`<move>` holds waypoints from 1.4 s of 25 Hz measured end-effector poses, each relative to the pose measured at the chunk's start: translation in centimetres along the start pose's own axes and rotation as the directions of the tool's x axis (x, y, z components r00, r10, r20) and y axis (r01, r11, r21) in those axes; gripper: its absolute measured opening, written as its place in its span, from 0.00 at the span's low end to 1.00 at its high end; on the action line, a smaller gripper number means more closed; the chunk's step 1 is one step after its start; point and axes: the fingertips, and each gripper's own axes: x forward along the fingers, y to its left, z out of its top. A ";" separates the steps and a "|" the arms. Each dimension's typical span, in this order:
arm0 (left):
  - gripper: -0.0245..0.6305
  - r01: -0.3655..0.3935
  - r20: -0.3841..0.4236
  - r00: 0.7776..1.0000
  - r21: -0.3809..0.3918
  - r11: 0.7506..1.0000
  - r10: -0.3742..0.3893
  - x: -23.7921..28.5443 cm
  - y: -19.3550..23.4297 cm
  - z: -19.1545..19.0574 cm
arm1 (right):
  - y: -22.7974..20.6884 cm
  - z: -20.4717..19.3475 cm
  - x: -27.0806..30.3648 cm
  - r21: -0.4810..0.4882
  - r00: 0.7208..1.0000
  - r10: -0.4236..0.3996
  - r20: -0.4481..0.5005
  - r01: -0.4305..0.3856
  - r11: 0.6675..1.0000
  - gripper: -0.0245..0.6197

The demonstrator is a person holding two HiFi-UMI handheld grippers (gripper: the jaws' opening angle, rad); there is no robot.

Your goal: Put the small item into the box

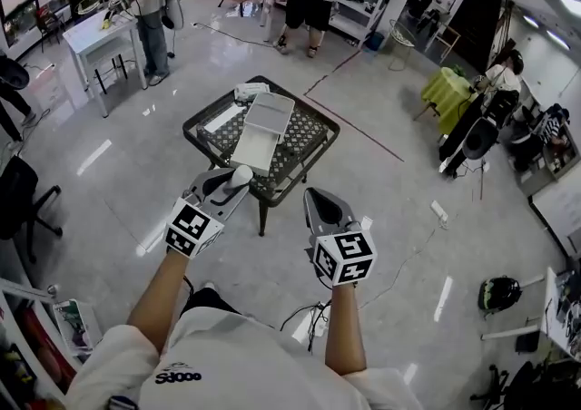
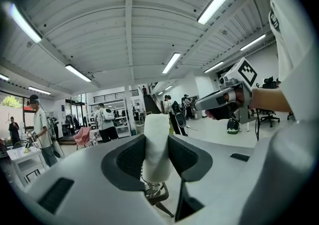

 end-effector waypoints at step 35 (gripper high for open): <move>0.25 0.127 -0.021 0.992 0.014 0.992 -0.127 20.2 17.9 -3.4 | -11.8 0.1 22.1 0.037 0.997 -0.058 -0.054 0.060 0.998 0.05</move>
